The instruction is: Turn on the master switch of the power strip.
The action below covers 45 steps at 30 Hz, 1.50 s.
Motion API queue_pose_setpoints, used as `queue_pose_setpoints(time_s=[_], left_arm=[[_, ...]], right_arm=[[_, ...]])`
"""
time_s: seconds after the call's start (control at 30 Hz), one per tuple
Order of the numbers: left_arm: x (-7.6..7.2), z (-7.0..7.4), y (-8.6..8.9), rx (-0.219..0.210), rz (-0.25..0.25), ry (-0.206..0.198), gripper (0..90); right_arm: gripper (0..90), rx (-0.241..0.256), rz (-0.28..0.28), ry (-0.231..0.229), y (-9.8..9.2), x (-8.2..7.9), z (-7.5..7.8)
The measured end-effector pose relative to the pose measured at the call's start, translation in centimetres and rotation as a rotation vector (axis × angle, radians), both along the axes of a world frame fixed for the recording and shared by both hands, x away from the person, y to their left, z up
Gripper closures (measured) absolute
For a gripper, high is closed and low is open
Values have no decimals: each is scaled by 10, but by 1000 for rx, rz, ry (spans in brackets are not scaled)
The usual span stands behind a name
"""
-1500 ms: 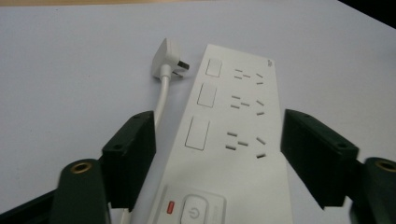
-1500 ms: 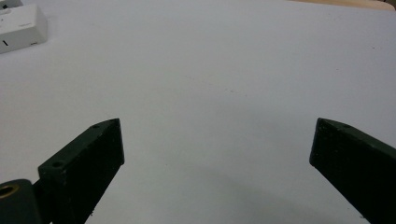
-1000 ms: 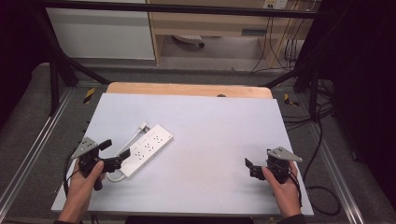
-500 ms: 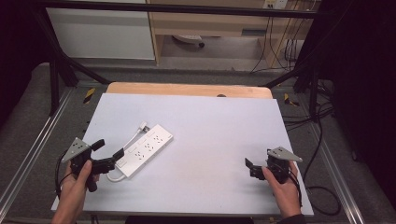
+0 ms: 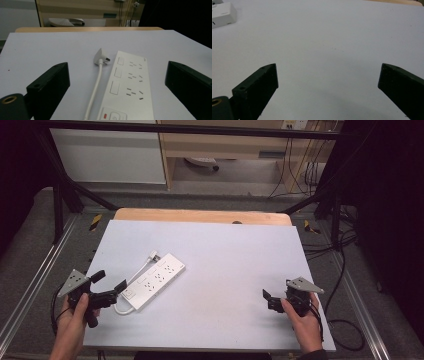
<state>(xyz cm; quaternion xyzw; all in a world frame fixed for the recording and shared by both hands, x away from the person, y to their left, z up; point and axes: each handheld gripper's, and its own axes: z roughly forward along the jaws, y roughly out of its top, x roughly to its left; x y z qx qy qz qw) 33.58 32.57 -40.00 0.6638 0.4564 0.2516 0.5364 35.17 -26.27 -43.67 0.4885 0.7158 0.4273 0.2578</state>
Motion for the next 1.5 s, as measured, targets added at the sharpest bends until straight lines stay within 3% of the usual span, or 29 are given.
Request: queue_pose_setpoints(time_s=[0.53, 0.77, 1.1, 1.5], left_arm=[[-6, -2, 32, -37, 68, -13, 58], [-8, -5, 41, -27, 83, -11, 58], [-7, -12, 47, 14, 89, 10, 58], [-1, -26, 41, 105, 52, 92, 60]], right_arm=[[33, 2, -3, -2, 0, 0, 0], [33, 1, -2, -3, -1, 0, 0], [33, -1, -2, -4, -1, 0, 1], [33, 1, -5, 2, -1, 0, 0]])
